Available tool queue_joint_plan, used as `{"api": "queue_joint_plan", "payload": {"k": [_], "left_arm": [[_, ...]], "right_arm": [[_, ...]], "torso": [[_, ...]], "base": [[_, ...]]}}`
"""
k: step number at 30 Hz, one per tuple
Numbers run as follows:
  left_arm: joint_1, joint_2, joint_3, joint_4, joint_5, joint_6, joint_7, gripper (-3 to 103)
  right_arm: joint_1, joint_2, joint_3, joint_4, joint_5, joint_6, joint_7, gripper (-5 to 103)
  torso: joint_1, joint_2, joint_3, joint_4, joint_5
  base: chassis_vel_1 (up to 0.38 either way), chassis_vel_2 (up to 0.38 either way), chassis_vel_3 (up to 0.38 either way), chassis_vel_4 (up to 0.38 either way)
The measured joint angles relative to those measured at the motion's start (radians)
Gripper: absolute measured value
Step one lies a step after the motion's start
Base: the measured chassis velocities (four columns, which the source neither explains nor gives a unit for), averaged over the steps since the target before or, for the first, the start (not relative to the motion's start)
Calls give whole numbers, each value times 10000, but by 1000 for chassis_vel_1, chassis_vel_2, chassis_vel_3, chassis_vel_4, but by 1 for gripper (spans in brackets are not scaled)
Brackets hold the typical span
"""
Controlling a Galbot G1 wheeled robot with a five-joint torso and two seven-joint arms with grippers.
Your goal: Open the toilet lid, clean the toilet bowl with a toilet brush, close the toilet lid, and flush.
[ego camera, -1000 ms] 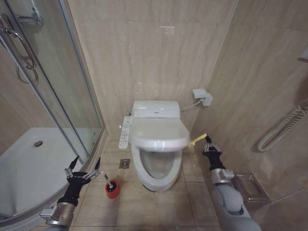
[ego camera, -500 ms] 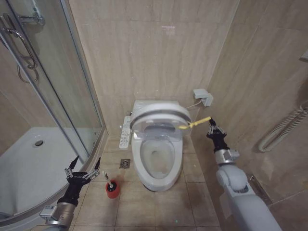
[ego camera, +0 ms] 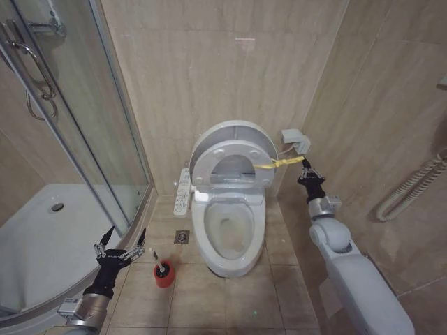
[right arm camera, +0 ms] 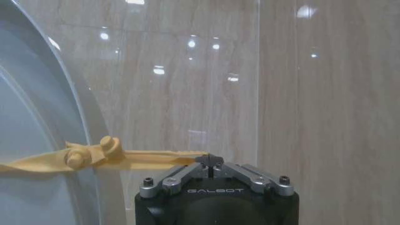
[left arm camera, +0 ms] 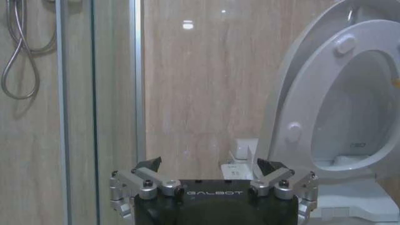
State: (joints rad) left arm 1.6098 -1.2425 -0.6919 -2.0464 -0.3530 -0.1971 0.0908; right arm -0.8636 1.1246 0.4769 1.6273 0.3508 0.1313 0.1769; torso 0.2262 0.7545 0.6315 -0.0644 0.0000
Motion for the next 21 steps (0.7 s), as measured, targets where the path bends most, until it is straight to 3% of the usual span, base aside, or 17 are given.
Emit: {"api": "queue_joint_plan", "payload": {"k": [9, 21], "left_arm": [[-1, 0, 0, 0, 0, 0, 0, 100], [0, 0, -1, 0, 0, 0, -1, 100]], "right_arm": [[1409, 215, -881, -691, 23, -216, 395, 0], [2528, 461, -1458, -1952, -41, -55, 361, 0]], "torso": [[0, 0, 0, -4, -1], [1, 0, 0, 3, 0]], "base": [[0, 0, 0, 0], [0, 0, 0, 0]]}}
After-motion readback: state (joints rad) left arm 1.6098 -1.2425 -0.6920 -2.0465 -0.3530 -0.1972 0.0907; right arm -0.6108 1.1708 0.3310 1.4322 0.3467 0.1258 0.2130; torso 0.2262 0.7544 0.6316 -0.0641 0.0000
